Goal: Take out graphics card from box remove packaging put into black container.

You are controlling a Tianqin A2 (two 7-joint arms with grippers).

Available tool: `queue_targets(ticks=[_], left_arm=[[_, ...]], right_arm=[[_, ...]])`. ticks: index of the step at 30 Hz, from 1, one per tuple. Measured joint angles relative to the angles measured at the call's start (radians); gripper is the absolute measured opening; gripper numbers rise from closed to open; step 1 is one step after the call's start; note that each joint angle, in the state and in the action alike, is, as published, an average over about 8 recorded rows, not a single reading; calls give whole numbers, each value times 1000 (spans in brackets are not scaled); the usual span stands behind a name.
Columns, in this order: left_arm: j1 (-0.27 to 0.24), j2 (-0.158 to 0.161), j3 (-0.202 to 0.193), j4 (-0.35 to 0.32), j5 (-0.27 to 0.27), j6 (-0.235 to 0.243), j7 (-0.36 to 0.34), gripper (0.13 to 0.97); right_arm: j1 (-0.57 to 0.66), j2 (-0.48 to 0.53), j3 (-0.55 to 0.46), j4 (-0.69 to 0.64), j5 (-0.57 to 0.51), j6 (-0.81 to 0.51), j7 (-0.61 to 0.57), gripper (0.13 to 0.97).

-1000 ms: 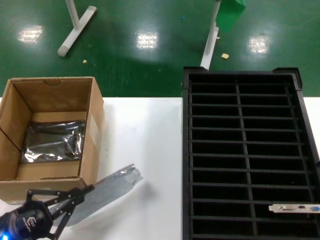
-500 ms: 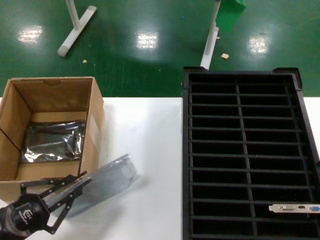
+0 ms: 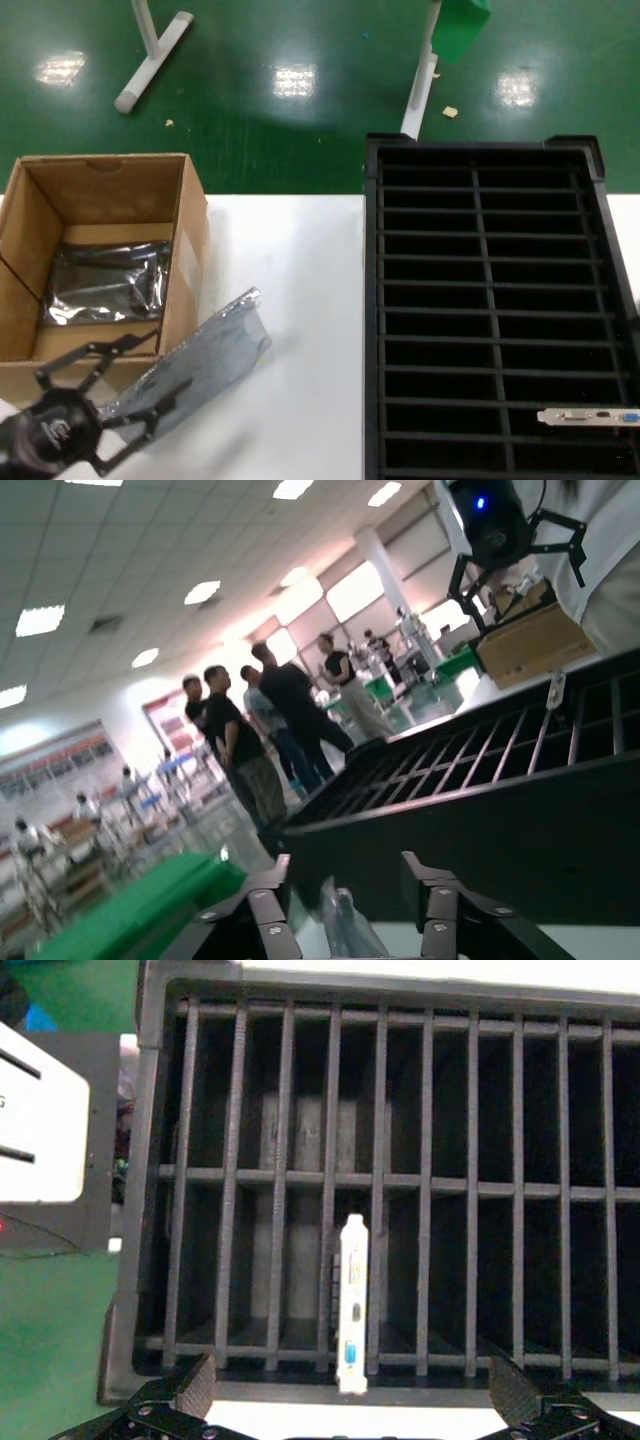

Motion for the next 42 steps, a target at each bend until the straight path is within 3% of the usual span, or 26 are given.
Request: queue_targets(ticks=[8,22,26,34,42], left_arm=[[28,27,-26,-81,67,-110,-96,466],[101,97,-94,-291,241,-396,-344,796],[122,117,-114,-352,291,-480,-415,796],[165,158,-153,-475,393,-648,-567,916],[208,199,-193,-599,495,-815,-710,959]], right_arm=[[-95,-52,73,-21,29,110,-49,966],[-345,-187,263,-75,104,397,-175,966],[-417,-227,318,-90,125,480,-212,966],[-562,-306,429,-122,169,648,-286,966],[-708,-386,540,-154,213,815,-359,966]])
